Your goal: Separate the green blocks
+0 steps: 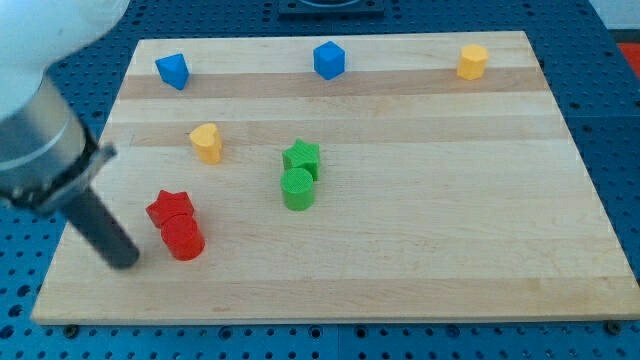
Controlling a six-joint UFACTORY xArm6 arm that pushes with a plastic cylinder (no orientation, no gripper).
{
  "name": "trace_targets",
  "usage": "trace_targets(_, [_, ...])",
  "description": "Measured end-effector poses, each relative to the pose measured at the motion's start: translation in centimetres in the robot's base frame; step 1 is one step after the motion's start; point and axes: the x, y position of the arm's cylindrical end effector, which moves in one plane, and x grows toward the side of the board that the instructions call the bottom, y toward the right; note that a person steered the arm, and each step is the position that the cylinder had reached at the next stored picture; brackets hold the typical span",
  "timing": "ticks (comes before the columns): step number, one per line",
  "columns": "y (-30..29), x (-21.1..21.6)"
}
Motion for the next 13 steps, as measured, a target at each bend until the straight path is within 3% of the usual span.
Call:
trace_targets(2, [1.2,-0.1])
trace_targets(6, [23.8,-4.2])
trace_targets(7, [23.2,-4.2])
trace_targets(10, [9.8,-3.7])
trace_targets(12, [12.0,4.2])
trace_targets(13, [14.4,0.3])
